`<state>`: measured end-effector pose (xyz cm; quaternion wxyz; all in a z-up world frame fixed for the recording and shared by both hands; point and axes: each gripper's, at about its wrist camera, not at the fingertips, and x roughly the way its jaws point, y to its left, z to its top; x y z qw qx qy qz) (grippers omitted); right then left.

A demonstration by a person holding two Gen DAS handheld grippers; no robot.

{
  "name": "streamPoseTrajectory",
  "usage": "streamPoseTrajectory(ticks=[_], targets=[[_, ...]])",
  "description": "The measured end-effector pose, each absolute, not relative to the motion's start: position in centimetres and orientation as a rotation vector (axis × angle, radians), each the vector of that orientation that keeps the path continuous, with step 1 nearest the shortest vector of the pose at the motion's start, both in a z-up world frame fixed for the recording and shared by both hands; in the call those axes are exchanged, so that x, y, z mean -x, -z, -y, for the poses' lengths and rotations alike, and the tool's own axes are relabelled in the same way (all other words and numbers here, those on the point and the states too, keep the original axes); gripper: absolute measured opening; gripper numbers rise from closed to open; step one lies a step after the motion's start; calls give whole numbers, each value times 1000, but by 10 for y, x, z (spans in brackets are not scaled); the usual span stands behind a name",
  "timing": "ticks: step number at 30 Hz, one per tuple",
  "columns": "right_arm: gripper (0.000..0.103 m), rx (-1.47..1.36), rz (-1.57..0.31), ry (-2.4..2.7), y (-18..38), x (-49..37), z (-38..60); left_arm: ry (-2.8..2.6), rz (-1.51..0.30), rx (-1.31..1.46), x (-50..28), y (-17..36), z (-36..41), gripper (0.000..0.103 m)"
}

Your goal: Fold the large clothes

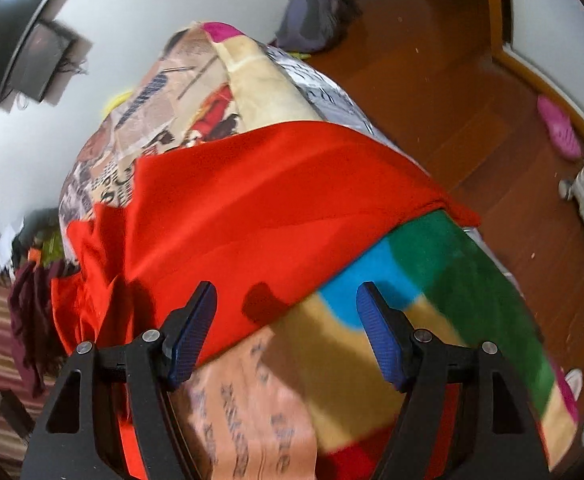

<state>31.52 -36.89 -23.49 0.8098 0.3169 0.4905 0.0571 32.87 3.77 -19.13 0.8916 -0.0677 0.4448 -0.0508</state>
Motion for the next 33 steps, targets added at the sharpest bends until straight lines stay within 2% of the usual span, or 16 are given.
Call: streamPoseTrajectory(ticks=[10, 13, 15, 20, 28, 33], targets=[[66, -701, -1044, -17, 253, -356, 385, 91, -924, 51, -331, 201, -24, 74], [47, -681, -1016, 10, 250, -362, 385, 69, -918, 43, -331, 202, -25, 74], [7, -655, -982, 20, 241, -358, 386, 67, -920, 61, -332, 202, -27, 74], [7, -586, -825, 12, 196, -339, 389, 60, -917, 83, -334, 200, -29, 74], [6, -320, -534, -87, 83, -290, 345, 65, -901, 84, -326, 192, -29, 74], [6, -202, -466, -204, 48, -269, 298, 68, -876, 77, -319, 182, -31, 74]])
